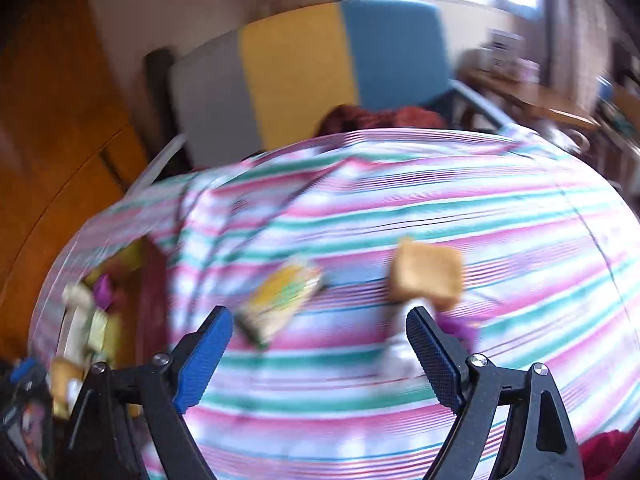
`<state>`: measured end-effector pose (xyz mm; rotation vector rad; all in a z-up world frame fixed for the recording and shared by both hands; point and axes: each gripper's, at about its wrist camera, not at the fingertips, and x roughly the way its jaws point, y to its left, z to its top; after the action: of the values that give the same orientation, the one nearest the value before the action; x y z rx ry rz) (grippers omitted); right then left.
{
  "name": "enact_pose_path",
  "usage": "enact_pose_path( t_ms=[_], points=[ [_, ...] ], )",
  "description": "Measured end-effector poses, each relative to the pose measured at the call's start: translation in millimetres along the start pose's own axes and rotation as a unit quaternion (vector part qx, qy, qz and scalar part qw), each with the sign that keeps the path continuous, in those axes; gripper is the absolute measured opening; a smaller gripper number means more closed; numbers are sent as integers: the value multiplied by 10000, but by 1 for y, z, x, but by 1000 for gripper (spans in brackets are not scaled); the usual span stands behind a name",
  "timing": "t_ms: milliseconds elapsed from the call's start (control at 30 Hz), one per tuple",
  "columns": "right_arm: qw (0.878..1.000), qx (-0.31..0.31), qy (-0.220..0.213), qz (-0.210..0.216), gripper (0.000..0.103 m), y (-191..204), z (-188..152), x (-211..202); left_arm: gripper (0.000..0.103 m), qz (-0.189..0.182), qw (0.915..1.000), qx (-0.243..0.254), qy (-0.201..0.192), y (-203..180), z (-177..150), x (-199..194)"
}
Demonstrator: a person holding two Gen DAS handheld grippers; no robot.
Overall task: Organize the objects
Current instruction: 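Move both tools back over the remaining items on the cloth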
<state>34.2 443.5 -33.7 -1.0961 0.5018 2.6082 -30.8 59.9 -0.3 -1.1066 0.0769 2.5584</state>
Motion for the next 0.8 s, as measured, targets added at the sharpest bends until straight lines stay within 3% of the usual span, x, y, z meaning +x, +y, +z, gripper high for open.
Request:
enact_pose_path(
  t_ms=[100,200,233,300,533,800],
  points=[
    [9963,720,-234,-403,90,-58,5,2,78,-158,9998,141,25,-18,5,2],
    [9845,1590,-272,-696,90,-110,-5,7,78,-453,9986,248,126,-39,10,7],
    [9765,2026,-183,-715,91,-125,-7,9,78,-584,9977,263,203,-48,12,10],
    [9612,2698,-429,-383,91,-147,-11,2,78,-811,9954,365,367,-68,14,18],
    [9517,3039,-429,-59,94,-158,-11,1,76,-1369,9824,866,928,-142,19,51],
    [9466,3197,-317,274,97,-153,-19,6,72,-2108,9544,1243,1711,-228,19,100]
  ],
)
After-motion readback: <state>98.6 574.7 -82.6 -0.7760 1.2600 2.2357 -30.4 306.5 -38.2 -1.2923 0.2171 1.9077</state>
